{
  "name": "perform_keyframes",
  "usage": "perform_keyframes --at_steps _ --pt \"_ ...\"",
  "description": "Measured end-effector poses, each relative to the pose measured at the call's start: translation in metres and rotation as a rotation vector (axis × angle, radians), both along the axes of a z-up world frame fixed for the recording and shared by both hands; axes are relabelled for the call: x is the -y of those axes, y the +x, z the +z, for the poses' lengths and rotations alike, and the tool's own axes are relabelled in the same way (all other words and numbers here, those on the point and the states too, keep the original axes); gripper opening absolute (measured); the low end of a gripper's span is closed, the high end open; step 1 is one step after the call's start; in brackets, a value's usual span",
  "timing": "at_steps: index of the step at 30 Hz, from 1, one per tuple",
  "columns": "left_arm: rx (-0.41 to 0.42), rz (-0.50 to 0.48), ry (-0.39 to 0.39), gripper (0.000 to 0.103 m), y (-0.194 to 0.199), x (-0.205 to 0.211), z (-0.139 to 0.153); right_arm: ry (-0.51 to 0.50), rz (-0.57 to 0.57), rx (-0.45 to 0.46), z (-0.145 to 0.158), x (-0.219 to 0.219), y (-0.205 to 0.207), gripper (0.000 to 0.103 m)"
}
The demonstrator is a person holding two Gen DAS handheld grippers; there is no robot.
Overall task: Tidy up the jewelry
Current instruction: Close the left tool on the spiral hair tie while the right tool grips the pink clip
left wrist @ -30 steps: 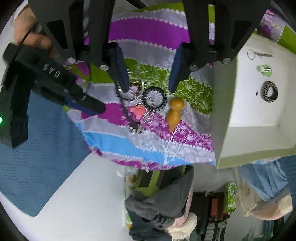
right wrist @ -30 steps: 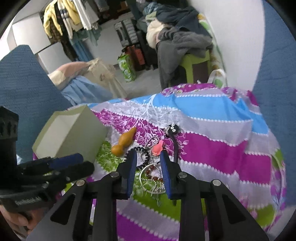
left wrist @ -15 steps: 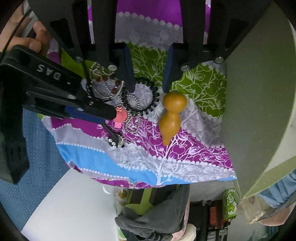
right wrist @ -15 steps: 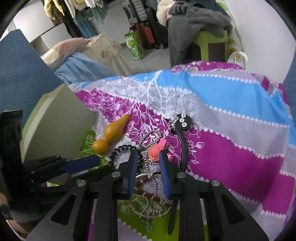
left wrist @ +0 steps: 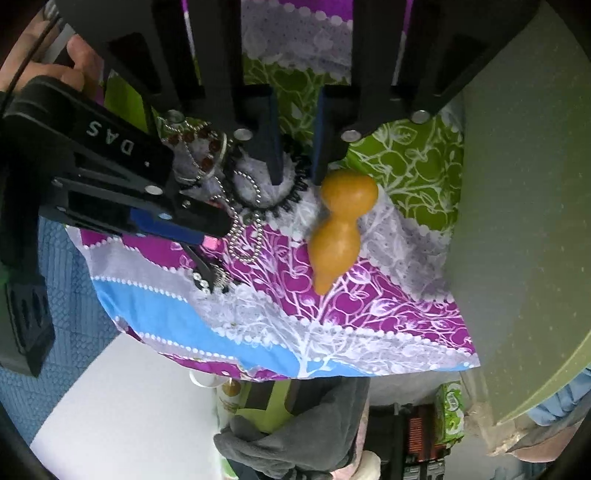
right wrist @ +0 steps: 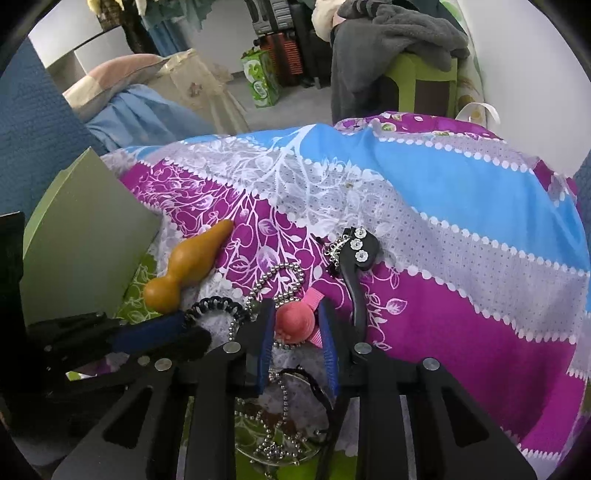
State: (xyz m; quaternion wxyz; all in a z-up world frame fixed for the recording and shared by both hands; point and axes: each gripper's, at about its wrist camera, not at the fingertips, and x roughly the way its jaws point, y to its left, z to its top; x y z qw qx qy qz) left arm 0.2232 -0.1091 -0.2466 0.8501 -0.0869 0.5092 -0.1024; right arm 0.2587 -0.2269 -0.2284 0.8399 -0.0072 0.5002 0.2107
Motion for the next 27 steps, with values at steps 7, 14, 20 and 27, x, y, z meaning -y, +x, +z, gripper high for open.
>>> perform_keyframes --at_steps 7,14,20,27 --pt "0.006 0.024 -0.03 0.009 0.002 -0.006 0.0 -0.017 0.007 0.006 -0.002 -0.003 -0.001 0.024" --pt "0.012 0.016 -0.032 0.009 -0.008 -0.007 0.004 -0.05 0.011 0.025 -0.002 -0.007 -0.004 0.024" --pt "0.013 0.009 -0.066 0.009 -0.017 -0.01 0.015 -0.045 -0.009 0.023 0.004 -0.006 -0.013 0.019" --pt "0.041 -0.028 -0.057 0.009 -0.026 -0.009 0.034 0.009 -0.082 0.041 0.025 0.012 -0.034 0.019"
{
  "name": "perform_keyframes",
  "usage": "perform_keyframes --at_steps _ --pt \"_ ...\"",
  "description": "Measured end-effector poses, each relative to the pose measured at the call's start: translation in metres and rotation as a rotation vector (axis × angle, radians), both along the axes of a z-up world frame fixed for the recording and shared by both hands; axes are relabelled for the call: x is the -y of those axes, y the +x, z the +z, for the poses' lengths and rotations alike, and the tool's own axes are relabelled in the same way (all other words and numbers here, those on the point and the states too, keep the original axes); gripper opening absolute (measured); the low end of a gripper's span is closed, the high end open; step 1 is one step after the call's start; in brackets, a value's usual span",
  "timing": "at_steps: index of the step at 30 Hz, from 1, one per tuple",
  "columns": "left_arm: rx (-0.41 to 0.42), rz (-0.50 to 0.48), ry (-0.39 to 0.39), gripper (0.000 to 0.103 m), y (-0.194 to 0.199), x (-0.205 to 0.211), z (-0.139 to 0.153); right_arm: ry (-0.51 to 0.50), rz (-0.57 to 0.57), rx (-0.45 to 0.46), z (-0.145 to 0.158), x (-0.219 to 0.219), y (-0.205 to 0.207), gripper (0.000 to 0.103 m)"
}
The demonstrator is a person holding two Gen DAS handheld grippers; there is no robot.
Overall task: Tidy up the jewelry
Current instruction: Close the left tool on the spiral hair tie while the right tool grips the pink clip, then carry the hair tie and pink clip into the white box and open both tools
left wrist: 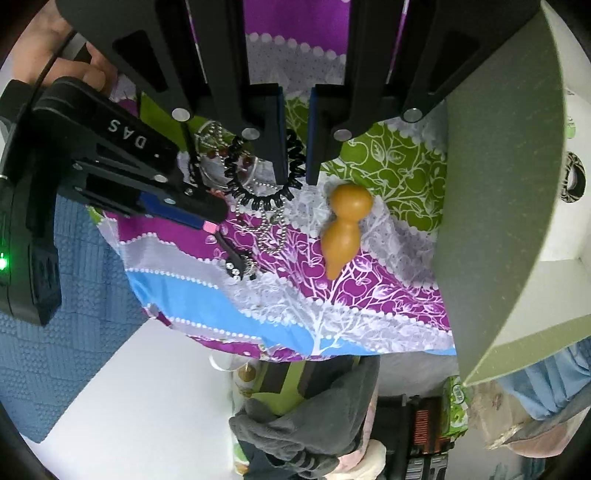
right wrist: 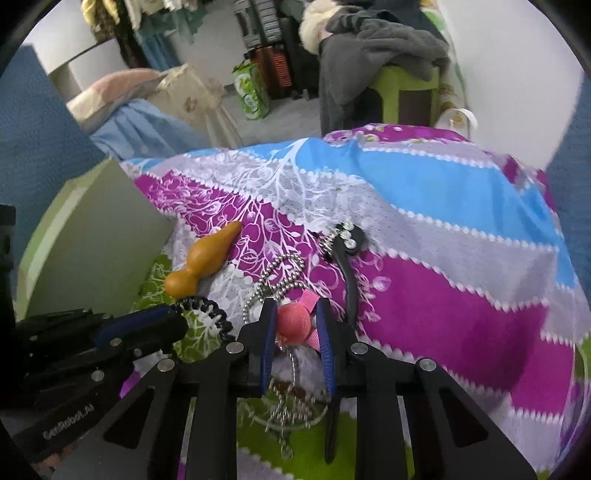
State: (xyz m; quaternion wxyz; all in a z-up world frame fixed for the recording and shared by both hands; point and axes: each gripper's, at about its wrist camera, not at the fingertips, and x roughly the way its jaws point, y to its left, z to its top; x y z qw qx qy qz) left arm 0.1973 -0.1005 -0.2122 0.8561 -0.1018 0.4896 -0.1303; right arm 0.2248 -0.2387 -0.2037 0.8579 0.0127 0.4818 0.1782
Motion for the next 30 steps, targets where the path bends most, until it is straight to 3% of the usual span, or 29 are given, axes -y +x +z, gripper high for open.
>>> perform_keyframes --at_steps 12,19,30 --pt "-0.009 -0.003 -0.032 0.009 -0.022 -0.018 0.018 -0.036 -0.134 0.016 0.022 0.006 -0.035 0.019" --pt "-0.013 -0.007 -0.054 0.009 -0.035 -0.029 0.035 -0.018 -0.174 0.019 0.038 -0.009 -0.077 0.019" --pt "0.034 -0.033 -0.046 0.009 -0.053 -0.044 0.089 -0.008 -0.198 0.066 0.079 -0.015 -0.095 0.019"
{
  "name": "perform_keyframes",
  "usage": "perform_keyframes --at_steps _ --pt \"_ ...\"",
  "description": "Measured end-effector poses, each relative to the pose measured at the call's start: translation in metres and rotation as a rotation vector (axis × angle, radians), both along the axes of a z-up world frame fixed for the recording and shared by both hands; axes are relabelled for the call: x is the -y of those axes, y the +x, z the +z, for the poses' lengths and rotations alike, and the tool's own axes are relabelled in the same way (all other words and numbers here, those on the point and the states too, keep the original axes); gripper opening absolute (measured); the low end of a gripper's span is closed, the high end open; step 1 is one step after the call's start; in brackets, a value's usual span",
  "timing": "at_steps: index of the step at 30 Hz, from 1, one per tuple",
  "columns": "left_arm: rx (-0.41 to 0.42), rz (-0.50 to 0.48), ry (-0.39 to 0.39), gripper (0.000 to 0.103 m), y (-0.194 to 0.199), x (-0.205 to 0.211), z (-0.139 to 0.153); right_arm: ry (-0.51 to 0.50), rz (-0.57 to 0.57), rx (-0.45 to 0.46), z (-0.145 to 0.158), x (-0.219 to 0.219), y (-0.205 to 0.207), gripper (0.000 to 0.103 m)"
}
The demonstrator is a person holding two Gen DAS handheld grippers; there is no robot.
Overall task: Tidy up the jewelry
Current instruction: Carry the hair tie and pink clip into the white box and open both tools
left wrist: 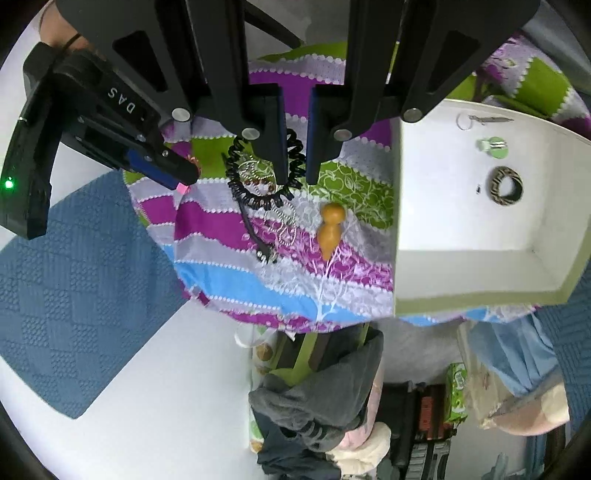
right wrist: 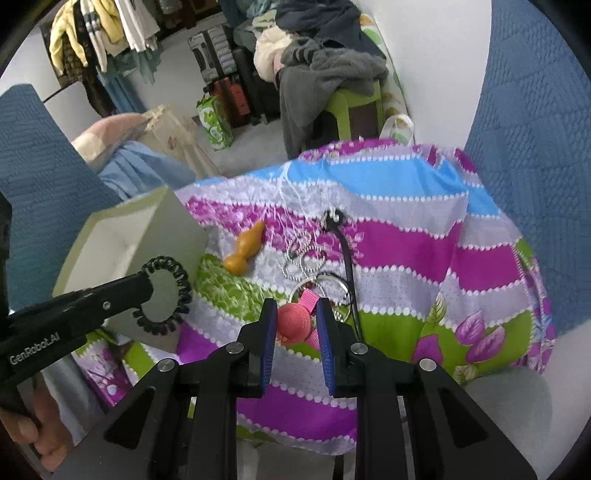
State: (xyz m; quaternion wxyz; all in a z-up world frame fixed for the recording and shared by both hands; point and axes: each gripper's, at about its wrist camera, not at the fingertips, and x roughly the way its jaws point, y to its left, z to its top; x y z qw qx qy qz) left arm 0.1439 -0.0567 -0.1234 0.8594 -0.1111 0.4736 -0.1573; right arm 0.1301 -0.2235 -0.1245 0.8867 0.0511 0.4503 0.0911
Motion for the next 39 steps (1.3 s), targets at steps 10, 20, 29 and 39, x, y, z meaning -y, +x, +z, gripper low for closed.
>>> perform_keyframes --at_steps 10,20,29,39 --pt "0.099 -0.007 0.011 0.009 0.001 -0.026 0.065 0.011 0.001 0.152 0.068 -0.022 0.006 0.019" --pt "0.184 0.046 0.039 0.009 0.001 -0.074 0.115 0.022 0.04 0.28 0.131 -0.061 0.009 0.019" --pt "0.212 0.101 0.074 0.009 -0.008 -0.123 0.126 0.032 0.097 0.297 0.139 -0.105 0.011 0.019" --pt "0.152 0.186 0.101 0.009 -0.011 -0.168 0.091 0.022 0.2 0.198 0.097 -0.16 0.018 0.019"
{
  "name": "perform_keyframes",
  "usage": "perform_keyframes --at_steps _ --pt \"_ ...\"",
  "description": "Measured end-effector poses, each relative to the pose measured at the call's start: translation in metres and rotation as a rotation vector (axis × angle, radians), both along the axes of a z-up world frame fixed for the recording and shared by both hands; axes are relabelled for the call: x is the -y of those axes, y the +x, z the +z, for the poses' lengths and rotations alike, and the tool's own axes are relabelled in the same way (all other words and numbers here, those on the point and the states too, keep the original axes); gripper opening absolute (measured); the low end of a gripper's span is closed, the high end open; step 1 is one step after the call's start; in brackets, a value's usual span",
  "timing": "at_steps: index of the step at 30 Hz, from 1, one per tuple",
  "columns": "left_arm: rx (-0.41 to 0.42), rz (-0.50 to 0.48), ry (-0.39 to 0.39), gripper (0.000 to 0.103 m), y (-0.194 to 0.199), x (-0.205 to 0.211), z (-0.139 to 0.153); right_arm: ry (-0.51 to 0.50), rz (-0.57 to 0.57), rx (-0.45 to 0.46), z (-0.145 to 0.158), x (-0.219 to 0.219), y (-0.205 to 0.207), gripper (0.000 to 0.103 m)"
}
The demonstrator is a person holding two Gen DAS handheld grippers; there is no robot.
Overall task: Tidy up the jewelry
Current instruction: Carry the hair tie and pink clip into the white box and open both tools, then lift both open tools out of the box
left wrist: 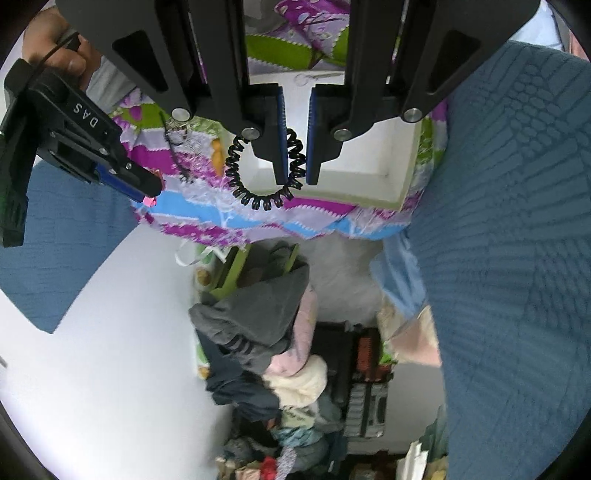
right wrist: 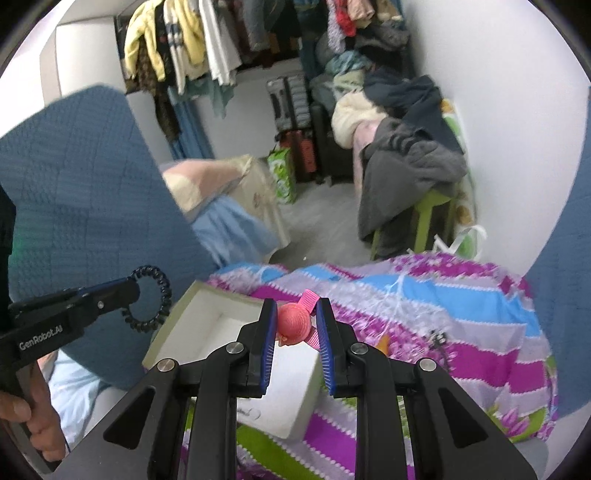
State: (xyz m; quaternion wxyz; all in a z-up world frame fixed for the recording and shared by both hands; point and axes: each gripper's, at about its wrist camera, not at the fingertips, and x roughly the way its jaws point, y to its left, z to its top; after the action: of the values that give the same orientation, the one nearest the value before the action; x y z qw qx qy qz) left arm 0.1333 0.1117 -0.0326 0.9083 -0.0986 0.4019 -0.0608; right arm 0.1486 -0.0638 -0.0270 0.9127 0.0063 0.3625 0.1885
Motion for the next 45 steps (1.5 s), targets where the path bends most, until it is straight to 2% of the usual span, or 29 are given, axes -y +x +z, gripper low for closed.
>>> perform_keyframes --at_steps 10,19,23,25,26,27,28,29,39,45 --pt "-0.116 0.037 0.001 0.009 0.0 -0.022 -0.054 -0.045 0.051 -0.121 -0.052 -0.034 0.004 0.019" --pt "-0.172 0.051 -0.021 0.009 -0.005 -0.034 -0.081 -0.067 0.051 -0.198 -0.086 -0.042 0.004 0.02" --pt "-0.188 0.054 0.011 0.01 -0.007 -0.031 -0.086 -0.075 0.056 -0.209 -0.09 -0.041 0.002 0.021" --pt "-0.194 0.057 0.011 0.013 -0.007 -0.03 -0.086 -0.06 0.055 -0.207 -0.087 -0.038 0.001 0.032" --pt "-0.195 0.057 0.004 0.023 -0.007 -0.029 -0.085 -0.059 0.052 -0.198 -0.084 -0.037 0.001 0.036" --pt "-0.19 0.06 0.0 0.03 -0.008 -0.029 -0.083 -0.056 0.054 -0.189 -0.08 -0.036 0.001 0.036" --pt "-0.18 0.062 0.0 0.045 -0.009 -0.028 -0.08 -0.05 0.058 -0.18 -0.075 -0.034 0.0 0.036" --pt "-0.162 0.067 0.003 0.054 -0.01 -0.028 -0.075 -0.045 0.059 -0.171 -0.071 -0.033 0.0 0.036" --pt "-0.04 0.064 0.005 0.055 -0.021 -0.013 -0.025 -0.014 0.087 -0.016 -0.007 -0.015 -0.016 0.036" --pt "0.033 0.069 -0.019 0.055 -0.029 -0.003 0.004 -0.002 0.088 0.044 0.018 0.002 -0.024 0.036"
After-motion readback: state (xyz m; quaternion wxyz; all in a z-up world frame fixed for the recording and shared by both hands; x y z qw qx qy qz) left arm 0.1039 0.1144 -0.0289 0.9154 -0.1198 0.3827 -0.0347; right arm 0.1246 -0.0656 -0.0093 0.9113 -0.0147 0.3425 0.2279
